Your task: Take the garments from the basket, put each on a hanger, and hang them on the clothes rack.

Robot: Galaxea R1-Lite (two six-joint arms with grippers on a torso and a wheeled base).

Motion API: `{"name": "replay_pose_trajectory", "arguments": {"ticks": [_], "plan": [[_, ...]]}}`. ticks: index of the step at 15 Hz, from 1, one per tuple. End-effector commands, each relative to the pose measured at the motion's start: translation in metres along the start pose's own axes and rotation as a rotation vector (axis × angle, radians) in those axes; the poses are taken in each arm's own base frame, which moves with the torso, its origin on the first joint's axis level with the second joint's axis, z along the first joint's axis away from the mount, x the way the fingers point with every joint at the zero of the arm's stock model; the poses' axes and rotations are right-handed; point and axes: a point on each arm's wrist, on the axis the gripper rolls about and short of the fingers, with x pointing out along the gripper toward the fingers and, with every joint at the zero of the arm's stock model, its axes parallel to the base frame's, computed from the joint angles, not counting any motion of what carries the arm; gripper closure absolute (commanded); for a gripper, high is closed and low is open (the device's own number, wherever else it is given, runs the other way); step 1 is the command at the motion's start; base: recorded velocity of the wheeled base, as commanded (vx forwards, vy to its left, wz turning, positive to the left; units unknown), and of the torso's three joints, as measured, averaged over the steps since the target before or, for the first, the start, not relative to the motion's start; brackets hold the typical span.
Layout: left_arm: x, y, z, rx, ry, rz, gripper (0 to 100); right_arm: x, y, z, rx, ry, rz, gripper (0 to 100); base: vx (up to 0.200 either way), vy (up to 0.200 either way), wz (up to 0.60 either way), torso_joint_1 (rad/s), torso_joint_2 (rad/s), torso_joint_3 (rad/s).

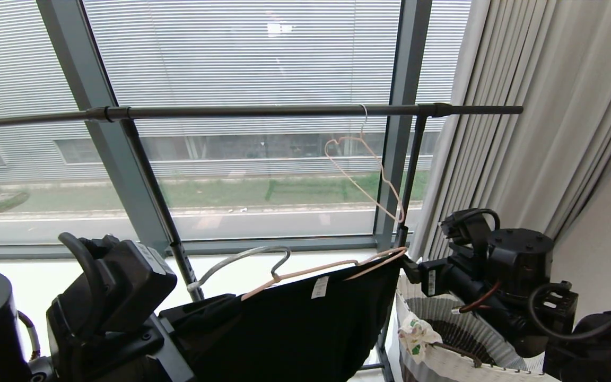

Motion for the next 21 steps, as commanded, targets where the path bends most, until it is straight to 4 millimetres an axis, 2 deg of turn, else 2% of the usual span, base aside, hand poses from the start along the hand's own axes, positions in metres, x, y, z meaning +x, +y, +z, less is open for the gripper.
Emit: {"name": "replay_pose_trajectory", "arguments": {"ticks": [1, 8, 12, 16, 21], "plan": [[0.001, -0.001, -0.005, 0.003, 0.02, -0.003, 100, -0.008, -0.002, 0.013, 0.01, -0.049, 0.005, 0, 0.0, 0.0, 0.0, 0.0, 0.0, 0.0], [0.013, -0.004, -0.015, 0.014, 0.098, 0.005, 100, -0.032, -0.002, 0.048, -0.012, -0.18, 0.038, 0, 0.0, 0.0, 0.0, 0.0, 0.0, 0.0], [0.018, 0.0, -0.017, 0.005, 0.121, 0.027, 100, -0.068, 0.019, 0.063, -0.047, -0.225, 0.164, 0, 0.0, 0.0, 0.0, 0.0, 0.0, 0.0], [0.02, 0.005, -0.019, -0.011, 0.134, 0.056, 100, -0.093, 0.026, 0.065, -0.121, -0.217, 0.277, 0, 0.0, 0.0, 0.0, 0.0, 0.0, 0.0], [0.022, 0.005, -0.018, -0.012, 0.134, 0.057, 100, -0.1, 0.021, 0.058, -0.248, -0.187, 0.331, 0, 0.0, 0.0, 0.0, 0.0, 0.0, 0.0]]}}
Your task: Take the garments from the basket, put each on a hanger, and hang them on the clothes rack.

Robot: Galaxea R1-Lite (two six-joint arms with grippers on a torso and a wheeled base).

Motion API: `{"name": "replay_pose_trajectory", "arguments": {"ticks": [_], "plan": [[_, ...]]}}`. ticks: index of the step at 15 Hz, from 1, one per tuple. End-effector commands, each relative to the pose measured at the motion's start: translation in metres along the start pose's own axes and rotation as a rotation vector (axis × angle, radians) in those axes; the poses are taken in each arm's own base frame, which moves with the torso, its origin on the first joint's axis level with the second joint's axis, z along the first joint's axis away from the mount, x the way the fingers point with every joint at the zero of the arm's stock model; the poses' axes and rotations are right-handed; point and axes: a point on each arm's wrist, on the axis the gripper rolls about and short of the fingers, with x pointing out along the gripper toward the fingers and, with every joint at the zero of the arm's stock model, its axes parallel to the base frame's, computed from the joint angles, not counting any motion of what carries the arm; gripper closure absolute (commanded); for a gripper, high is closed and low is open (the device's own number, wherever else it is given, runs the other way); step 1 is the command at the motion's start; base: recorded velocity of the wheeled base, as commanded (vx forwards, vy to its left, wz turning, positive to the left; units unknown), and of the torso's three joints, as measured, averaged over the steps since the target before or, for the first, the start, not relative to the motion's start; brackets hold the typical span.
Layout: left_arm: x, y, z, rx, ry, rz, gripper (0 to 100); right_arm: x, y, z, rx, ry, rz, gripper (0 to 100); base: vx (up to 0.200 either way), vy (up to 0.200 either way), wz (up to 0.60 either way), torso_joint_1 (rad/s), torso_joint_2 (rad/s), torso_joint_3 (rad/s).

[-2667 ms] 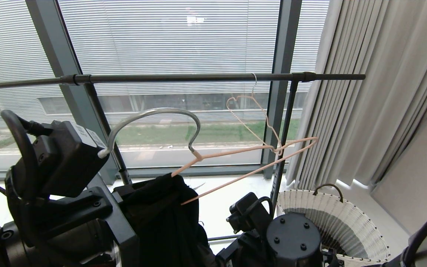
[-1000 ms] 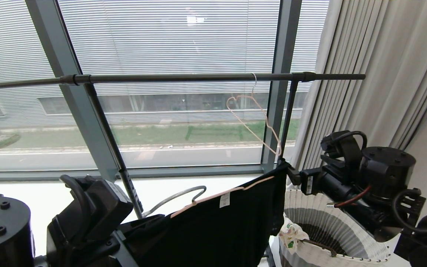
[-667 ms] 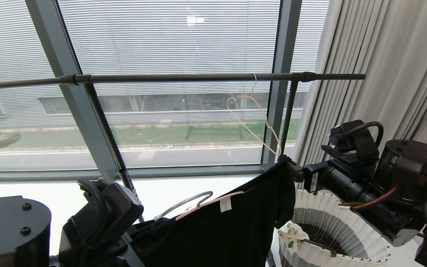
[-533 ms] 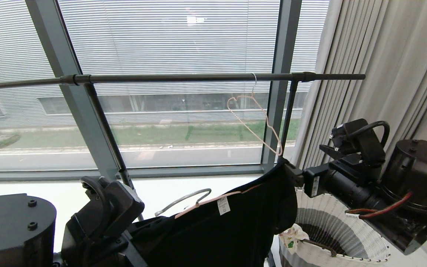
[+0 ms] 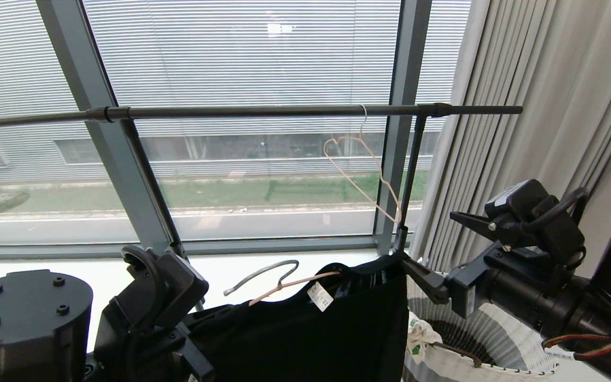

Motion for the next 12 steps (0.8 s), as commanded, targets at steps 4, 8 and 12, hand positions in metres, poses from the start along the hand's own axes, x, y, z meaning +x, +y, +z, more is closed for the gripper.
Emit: {"name": "replay_pose_trajectory", "arguments": {"ticks": [4, 8, 12], "plan": [[-0.001, 0.0, 0.003, 0.007, -0.018, -0.004, 100, -0.012, -0.029, -0.006, -0.037, 0.079, 0.054, 0, 0.0, 0.0, 0.0, 0.0, 0.0, 0.0], [0.0, -0.001, 0.006, 0.017, -0.027, -0.035, 100, -0.042, -0.032, -0.001, -0.068, 0.089, 0.278, 0, 0.0, 0.0, 0.0, 0.0, 0.0, 0.0], [0.004, -0.019, 0.015, 0.05, -0.05, -0.164, 100, -0.046, -0.031, 0.004, -0.161, 0.11, 0.377, 0, 0.0, 0.0, 0.0, 0.0, 0.0, 0.0]]}}
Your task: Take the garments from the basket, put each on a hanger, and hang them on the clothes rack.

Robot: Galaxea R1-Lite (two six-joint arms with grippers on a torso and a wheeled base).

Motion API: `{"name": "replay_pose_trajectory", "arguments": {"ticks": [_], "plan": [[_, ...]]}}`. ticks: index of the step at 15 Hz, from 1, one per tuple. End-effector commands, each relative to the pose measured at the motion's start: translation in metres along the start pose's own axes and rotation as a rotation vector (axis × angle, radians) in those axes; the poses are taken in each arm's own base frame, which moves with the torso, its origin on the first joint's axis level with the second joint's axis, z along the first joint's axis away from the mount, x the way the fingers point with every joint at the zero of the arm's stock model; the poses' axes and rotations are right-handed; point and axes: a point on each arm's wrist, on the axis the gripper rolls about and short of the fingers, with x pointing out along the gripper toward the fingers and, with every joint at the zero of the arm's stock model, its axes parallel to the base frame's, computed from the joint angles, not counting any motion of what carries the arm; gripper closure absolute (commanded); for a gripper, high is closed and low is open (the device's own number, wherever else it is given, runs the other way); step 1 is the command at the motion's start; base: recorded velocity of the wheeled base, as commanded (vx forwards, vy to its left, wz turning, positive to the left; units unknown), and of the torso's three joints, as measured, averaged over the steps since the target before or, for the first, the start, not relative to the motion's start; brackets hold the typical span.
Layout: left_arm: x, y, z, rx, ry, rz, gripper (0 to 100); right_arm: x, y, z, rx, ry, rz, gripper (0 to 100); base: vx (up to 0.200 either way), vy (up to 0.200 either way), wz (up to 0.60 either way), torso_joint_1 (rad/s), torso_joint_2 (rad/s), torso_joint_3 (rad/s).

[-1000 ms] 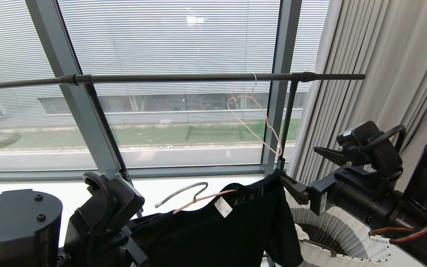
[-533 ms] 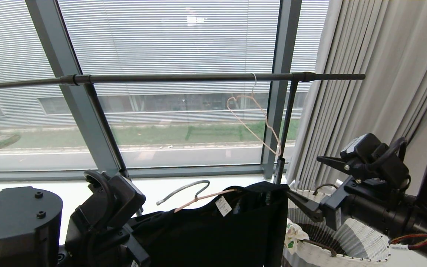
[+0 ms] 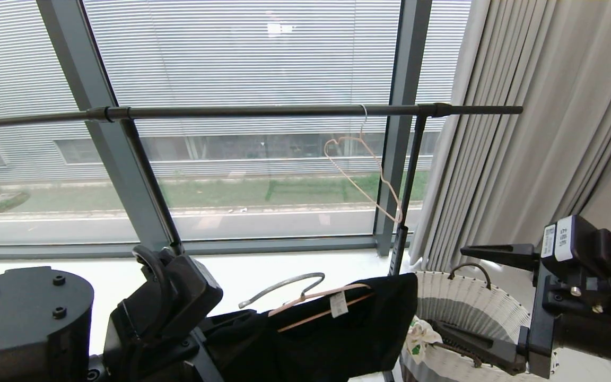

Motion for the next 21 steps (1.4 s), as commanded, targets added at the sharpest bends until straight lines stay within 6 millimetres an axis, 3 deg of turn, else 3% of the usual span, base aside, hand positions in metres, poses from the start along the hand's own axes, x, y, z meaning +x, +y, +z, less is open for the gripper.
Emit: {"name": "replay_pose_trajectory", "arguments": {"ticks": [1, 3, 7, 12, 17, 18, 21], "plan": [[0.01, -0.011, 0.007, 0.022, 0.002, -0.053, 100, -0.004, -0.001, 0.012, -0.064, -0.02, 0.059, 0, 0.0, 0.0, 0.0, 0.0, 0.0, 0.0], [0.019, -0.024, 0.015, 0.046, -0.001, -0.107, 100, -0.003, -0.001, 0.018, -0.154, 0.008, 0.173, 0, 0.0, 0.0, 0.0, 0.0, 0.0, 0.0], [0.034, -0.045, 0.029, 0.082, -0.009, -0.178, 100, 0.011, 0.004, 0.009, -0.215, 0.075, 0.319, 0, 0.0, 0.0, 0.0, 0.0, 0.0, 0.0], [0.033, -0.054, 0.031, 0.1, -0.016, -0.212, 100, 0.031, 0.004, -0.002, -0.188, 0.144, 0.351, 0, 0.0, 0.0, 0.0, 0.0, 0.0, 0.0], [0.033, -0.055, 0.031, 0.1, -0.019, -0.213, 100, 0.036, 0.004, -0.005, -0.181, 0.157, 0.358, 0, 0.0, 0.0, 0.0, 0.0, 0.0, 0.0], [0.033, -0.055, 0.031, 0.1, -0.019, -0.213, 100, 0.036, 0.004, -0.006, -0.181, 0.156, 0.357, 100, 0.0, 0.0, 0.0, 0.0, 0.0, 0.0], [0.032, -0.054, 0.032, 0.099, -0.024, -0.212, 100, 0.038, 0.004, -0.008, -0.179, 0.166, 0.36, 100, 0.0, 0.0, 0.0, 0.0, 0.0, 0.0]]}}
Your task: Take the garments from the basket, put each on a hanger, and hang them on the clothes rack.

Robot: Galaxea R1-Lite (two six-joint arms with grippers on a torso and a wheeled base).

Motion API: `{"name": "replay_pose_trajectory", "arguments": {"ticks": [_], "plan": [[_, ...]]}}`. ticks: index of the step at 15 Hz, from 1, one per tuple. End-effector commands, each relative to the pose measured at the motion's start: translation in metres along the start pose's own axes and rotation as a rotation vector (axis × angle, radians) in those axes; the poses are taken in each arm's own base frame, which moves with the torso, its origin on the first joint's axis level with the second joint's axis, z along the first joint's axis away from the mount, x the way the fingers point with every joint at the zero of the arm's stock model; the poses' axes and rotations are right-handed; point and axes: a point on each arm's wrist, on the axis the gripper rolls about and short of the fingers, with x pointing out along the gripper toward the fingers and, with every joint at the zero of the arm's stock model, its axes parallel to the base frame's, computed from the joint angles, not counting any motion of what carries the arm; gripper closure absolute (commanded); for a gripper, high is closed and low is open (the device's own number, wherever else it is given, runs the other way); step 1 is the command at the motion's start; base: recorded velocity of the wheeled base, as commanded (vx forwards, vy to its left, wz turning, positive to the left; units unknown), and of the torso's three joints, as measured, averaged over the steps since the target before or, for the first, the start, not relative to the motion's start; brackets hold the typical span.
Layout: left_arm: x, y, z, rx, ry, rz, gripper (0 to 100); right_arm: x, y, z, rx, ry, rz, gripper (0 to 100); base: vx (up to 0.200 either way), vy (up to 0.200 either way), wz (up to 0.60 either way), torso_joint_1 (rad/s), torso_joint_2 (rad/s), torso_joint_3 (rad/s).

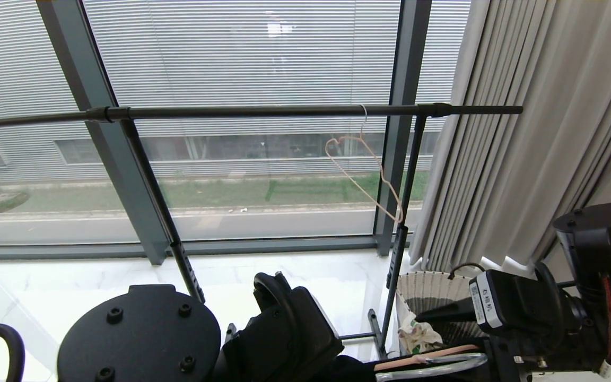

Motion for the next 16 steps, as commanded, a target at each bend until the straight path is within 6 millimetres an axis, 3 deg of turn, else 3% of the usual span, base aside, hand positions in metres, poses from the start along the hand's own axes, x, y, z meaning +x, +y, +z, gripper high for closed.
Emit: {"name": "replay_pose_trajectory", "arguments": {"ticks": [1, 7, 8, 12, 14, 16], "plan": [[-0.001, 0.0, 0.001, 0.0, -0.006, 0.003, 100, 0.002, 0.0, -0.001, 0.002, 0.007, 0.002, 100, 0.0, 0.0, 0.0, 0.0, 0.0, 0.0], [-0.004, -0.002, 0.002, 0.004, -0.015, 0.001, 100, -0.006, 0.0, 0.003, -0.026, -0.027, -0.028, 100, 0.0, 0.0, 0.0, 0.0, 0.0, 0.0], [-0.004, -0.004, 0.003, -0.008, -0.016, -0.007, 0, -0.005, -0.001, 0.003, -0.071, -0.064, -0.061, 100, 0.0, 0.0, 0.0, 0.0, 0.0, 0.0], [-0.009, -0.003, -0.001, -0.013, -0.011, 0.046, 0, -0.011, 0.0, -0.01, -0.226, -0.138, -0.157, 100, 0.0, 0.0, 0.0, 0.0, 0.0, 0.0], [-0.013, 0.001, -0.008, -0.024, 0.007, 0.079, 0, -0.014, 0.0, -0.009, -0.262, -0.165, -0.166, 100, 0.0, 0.0, 0.0, 0.0, 0.0, 0.0], [-0.03, 0.002, -0.026, -0.032, 0.028, 0.105, 0, -0.021, -0.004, -0.009, -0.263, -0.17, -0.205, 100, 0.0, 0.0, 0.0, 0.0, 0.0, 0.0]]}}
